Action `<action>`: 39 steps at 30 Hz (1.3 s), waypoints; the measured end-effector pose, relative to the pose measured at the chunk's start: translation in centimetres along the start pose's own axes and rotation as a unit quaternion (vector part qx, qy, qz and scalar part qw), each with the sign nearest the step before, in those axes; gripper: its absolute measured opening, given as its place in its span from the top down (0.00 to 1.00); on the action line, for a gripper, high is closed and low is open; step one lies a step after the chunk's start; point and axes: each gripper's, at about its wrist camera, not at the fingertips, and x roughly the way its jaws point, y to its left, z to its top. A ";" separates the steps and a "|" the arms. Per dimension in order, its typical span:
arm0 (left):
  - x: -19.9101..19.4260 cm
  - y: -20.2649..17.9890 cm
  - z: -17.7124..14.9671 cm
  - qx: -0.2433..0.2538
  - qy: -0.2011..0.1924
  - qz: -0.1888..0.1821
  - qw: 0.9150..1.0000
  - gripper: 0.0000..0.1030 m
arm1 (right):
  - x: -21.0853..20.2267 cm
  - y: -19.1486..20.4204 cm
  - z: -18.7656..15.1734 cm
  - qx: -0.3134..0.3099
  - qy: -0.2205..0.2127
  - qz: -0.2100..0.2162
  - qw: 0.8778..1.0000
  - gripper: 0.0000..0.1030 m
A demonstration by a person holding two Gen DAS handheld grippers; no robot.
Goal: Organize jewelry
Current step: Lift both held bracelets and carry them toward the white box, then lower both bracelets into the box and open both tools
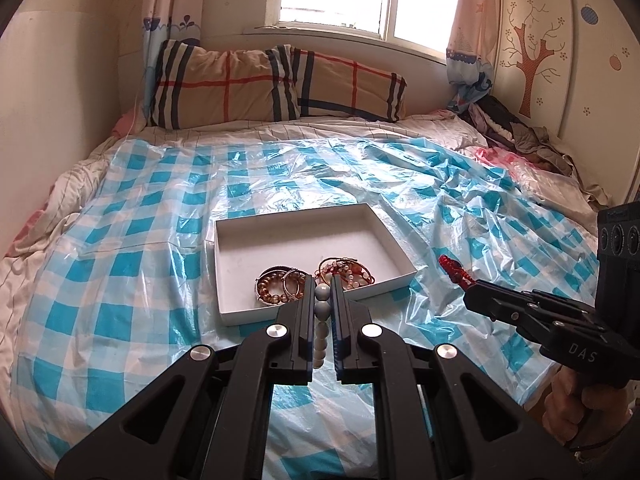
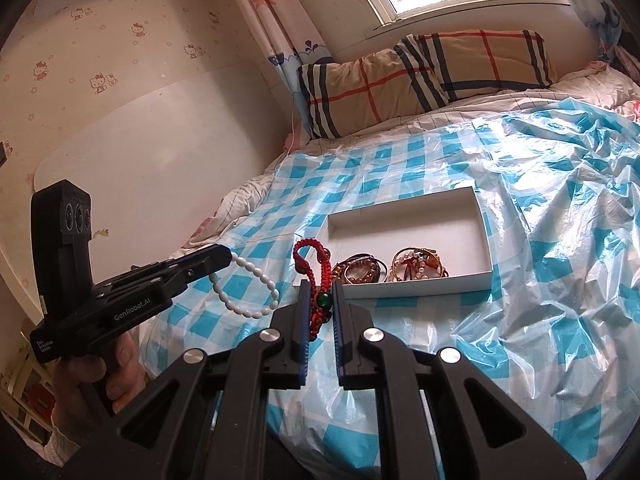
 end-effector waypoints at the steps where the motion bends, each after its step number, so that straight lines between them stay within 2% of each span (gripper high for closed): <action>1: 0.5 0.2 0.1 -0.003 0.002 -0.001 1.000 0.93 | 0.5 -0.2 0.1 0.000 0.003 -0.002 1.000 0.89; 21: 8.6 1.2 1.6 -0.010 0.022 -0.020 1.000 0.93 | 8.5 -3.8 1.7 -0.010 0.031 -0.030 0.999 0.89; 39: 13.3 1.2 2.1 -0.007 0.030 -0.027 0.999 0.93 | 12.9 -5.8 2.1 -0.019 0.046 -0.052 0.997 0.89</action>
